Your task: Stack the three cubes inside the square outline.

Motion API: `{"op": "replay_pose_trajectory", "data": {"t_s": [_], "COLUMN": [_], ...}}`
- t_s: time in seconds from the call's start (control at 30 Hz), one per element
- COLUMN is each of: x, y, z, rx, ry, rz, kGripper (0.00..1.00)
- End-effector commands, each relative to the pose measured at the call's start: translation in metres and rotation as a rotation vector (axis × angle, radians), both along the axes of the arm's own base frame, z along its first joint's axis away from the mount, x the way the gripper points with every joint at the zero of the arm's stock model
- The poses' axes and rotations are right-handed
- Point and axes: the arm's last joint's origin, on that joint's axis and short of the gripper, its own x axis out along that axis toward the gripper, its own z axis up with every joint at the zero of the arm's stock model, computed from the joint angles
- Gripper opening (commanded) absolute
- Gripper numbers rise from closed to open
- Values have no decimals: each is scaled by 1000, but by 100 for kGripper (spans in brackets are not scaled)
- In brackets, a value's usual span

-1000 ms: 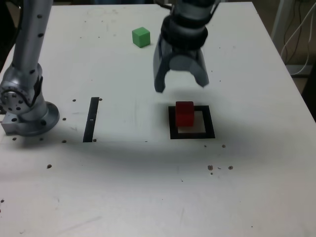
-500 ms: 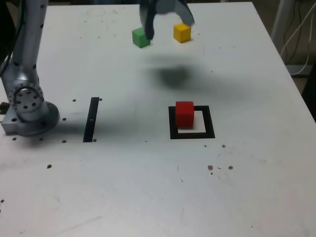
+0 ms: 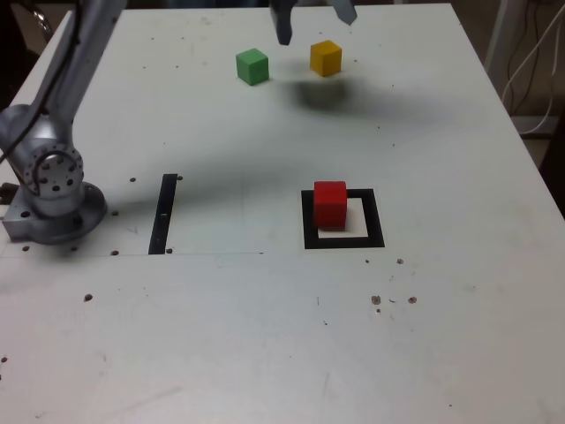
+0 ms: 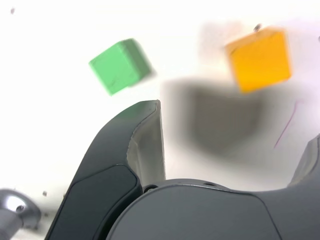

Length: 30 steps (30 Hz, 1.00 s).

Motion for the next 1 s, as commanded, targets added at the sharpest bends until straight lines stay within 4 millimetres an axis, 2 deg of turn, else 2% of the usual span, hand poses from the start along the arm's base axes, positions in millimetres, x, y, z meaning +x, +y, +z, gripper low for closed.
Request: {"op": "replay_pose_trajectory", "data": {"t_s": [0.0, 0.13, 0.27, 0.63, 0.97], "x": [3, 8, 10, 19, 29], "y": [10, 28, 38, 40, 44], "z": [-8, -26, -41, -58, -70], "rx": [-13, -33, -47, -59, -72], "ry": [11, 22, 39, 54, 39], "rz": [-12, -30, -37, -53, -90], "kGripper": [99, 99, 98, 92, 91]}}
